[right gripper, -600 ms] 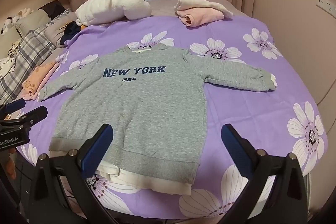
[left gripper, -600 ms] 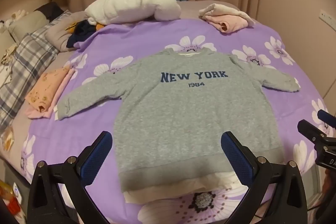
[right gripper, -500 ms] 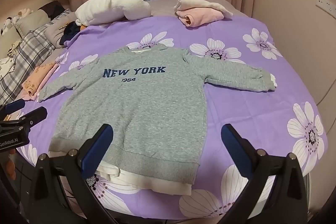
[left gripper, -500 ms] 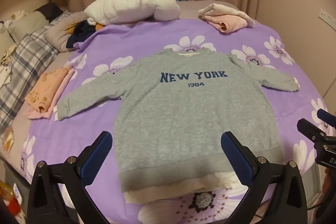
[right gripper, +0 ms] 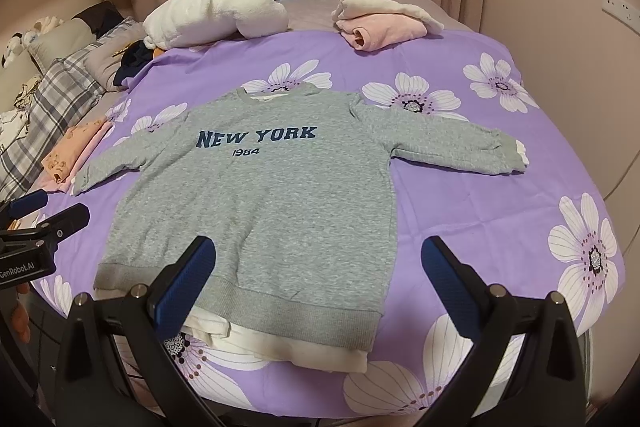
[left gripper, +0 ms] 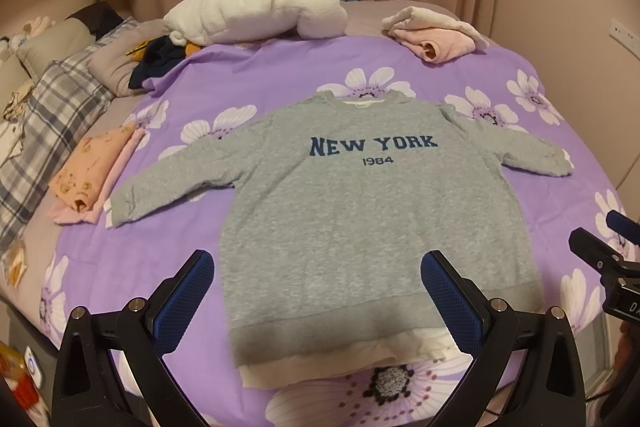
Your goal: Fold small clothes
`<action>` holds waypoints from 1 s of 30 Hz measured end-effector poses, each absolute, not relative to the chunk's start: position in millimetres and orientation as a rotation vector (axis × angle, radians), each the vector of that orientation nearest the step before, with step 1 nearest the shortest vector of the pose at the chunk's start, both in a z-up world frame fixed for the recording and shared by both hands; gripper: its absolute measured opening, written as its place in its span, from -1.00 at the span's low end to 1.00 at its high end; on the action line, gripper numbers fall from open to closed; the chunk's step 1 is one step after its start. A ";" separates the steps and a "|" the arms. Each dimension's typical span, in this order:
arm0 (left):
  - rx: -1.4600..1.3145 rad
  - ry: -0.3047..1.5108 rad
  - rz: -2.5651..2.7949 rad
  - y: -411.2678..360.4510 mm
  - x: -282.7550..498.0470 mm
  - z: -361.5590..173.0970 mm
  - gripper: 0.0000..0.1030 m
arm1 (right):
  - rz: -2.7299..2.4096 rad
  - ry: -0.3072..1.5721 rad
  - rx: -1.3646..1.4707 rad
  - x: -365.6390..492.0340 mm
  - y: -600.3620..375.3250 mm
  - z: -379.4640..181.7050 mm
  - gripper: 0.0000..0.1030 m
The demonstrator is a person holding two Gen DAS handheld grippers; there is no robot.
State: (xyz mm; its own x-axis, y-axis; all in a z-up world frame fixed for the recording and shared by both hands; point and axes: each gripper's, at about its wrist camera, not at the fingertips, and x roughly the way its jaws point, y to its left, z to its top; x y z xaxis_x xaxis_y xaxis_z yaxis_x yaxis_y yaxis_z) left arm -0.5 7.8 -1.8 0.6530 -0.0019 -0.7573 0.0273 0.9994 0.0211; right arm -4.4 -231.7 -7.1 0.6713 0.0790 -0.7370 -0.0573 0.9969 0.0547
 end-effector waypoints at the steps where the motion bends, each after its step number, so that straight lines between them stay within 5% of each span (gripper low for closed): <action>1: 0.031 0.855 -0.013 7.2 -0.6 -3.6 0.99 | 0.077 0.832 0.029 -4.4 -232.2 -6.8 1.00; 30: 0.004 0.846 -0.019 6.9 0.9 -10.9 0.99 | 0.080 0.808 0.062 -7.4 -235.9 -6.2 1.00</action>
